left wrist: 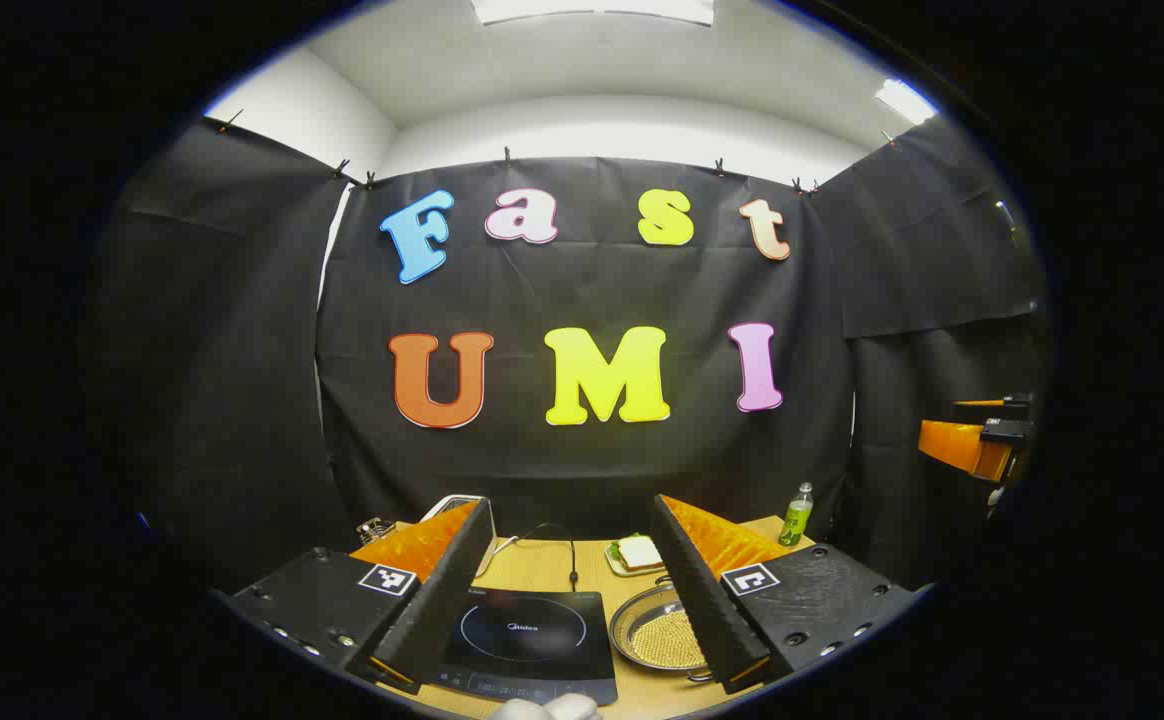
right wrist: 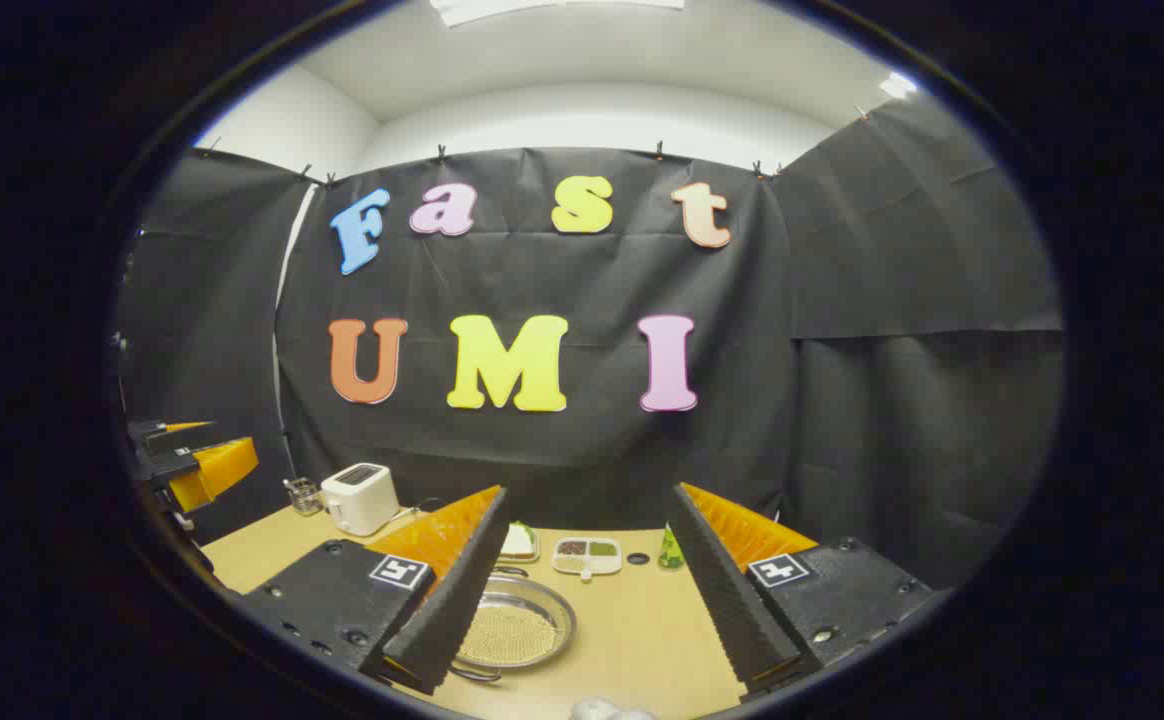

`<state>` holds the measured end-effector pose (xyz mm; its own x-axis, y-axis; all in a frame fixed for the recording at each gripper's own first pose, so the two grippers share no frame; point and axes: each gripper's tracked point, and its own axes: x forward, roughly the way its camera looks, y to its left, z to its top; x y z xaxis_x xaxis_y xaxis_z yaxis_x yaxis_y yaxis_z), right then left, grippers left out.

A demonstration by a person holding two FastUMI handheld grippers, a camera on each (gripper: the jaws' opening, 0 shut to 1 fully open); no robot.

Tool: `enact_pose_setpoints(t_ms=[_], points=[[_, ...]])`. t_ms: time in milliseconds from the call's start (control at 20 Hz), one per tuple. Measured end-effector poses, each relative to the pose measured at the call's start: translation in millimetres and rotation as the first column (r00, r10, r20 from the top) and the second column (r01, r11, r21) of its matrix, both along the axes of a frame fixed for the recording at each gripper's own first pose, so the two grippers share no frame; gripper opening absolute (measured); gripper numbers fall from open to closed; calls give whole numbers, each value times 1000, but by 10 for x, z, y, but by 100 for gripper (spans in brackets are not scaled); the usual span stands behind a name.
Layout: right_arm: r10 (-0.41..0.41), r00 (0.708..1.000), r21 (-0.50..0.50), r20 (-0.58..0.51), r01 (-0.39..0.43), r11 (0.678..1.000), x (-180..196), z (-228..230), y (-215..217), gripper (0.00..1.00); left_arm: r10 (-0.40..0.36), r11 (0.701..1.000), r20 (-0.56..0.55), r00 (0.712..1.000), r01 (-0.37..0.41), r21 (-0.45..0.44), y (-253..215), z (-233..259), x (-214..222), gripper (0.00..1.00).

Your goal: First push the handle of the pot to place it horizontally, then grasp the pot with both hands and set it on the induction cooktop.

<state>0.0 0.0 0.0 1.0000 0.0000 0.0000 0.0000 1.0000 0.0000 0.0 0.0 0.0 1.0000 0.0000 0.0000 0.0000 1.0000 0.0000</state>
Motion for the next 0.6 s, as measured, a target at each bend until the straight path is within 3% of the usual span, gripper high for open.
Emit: enact_pose_setpoints(t_ms=[50, 100, 150, 200, 300, 350, 400, 450, 500, 600], points=[[0, 1000, -3, 1, 0, 1000, -6, 4, 17, 97, 1, 1000, -1, 1000, -1, 0, 28, -13, 0, 95], [1, 1000, -7, 1, -1, 1000, -12, -3, 32, 97, 5, 1000, 1, 1000, -5, 1, 63, -21, -29, 85], [-1, 1000, -10, -2, 1, 1000, -23, -9, 40, 97, 8, 1000, 1, 1000, -8, 3, 89, -28, -43, 95], [-1, 1000, -9, -5, 1, 1000, -30, -27, 51, 97, 9, 1000, 0, 1000, -9, 2, 104, -27, -48, 85], [-3, 1000, -2, -5, 3, 1000, -56, -43, 72, 100, 4, 1000, -3, 1000, -4, 0, 118, -46, -54, 85], [-5, 1000, 1, -7, 5, 1000, -65, -48, 81, 100, 3, 1000, -3, 1000, -3, 1, 128, -37, -53, 95], [-8, 1000, 3, -7, 8, 1000, -72, -53, 90, 97, 3, 1000, -2, 1000, -3, 4, 149, -32, -64, 95], [-9, 1000, 4, -8, 9, 1000, -77, -49, 93, 97, 3, 1000, -2, 1000, -3, 5, 155, -33, -71, 85], [-7, 1000, 3, -9, 7, 1000, -83, -56, 105, 97, 3, 1000, -3, 1000, -3, 3, 150, -49, -66, 95], [-4, 1000, -6, -14, 4, 1000, -79, -56, 123, 100, 2, 1000, -9, 1000, -2, -1, 148, -51, -63, 95]])
